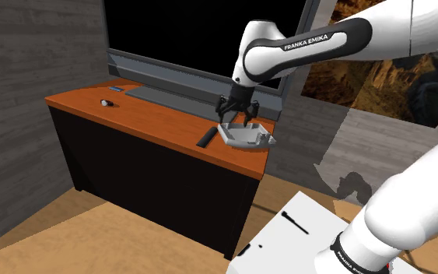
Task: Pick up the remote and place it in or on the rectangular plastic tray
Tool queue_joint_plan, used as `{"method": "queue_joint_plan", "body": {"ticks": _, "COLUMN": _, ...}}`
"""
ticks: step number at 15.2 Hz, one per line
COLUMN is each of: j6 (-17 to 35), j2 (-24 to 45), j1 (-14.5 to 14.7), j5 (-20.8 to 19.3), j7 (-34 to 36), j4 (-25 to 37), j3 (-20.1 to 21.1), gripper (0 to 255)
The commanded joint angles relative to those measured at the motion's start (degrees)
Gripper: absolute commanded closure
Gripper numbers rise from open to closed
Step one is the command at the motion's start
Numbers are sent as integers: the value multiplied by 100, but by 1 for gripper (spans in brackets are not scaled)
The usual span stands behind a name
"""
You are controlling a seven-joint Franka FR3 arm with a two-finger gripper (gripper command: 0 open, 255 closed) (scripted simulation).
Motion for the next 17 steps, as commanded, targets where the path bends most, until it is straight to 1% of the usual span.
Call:
{"method": "queue_joint_plan", "body": {"ticks": 1, "j6": 167, "j2": 490, "j1": -54, "j5": -49, "j7": 455, "j4": 301, "j3": 50, "gripper": 0}}
{"method": "queue_joint_plan", "body": {"ticks": 6, "j6": 485, "j2": 1619, "j1": -101, "j5": -186, "j7": 1454, "j4": 1059, "j3": 33, "gripper": 0}}
{"method": "queue_joint_plan", "body": {"ticks": 13, "j6": 706, "j2": 3153, "j1": -57, "j5": -238, "j7": 2632, "j4": 2339, "j3": -204, "gripper": 0}}
{"method": "queue_joint_plan", "body": {"ticks": 17, "j6": 887, "j2": 3284, "j1": -40, "j5": -260, "j7": 2647, "j4": 2287, "j3": -218, "gripper": 0}}
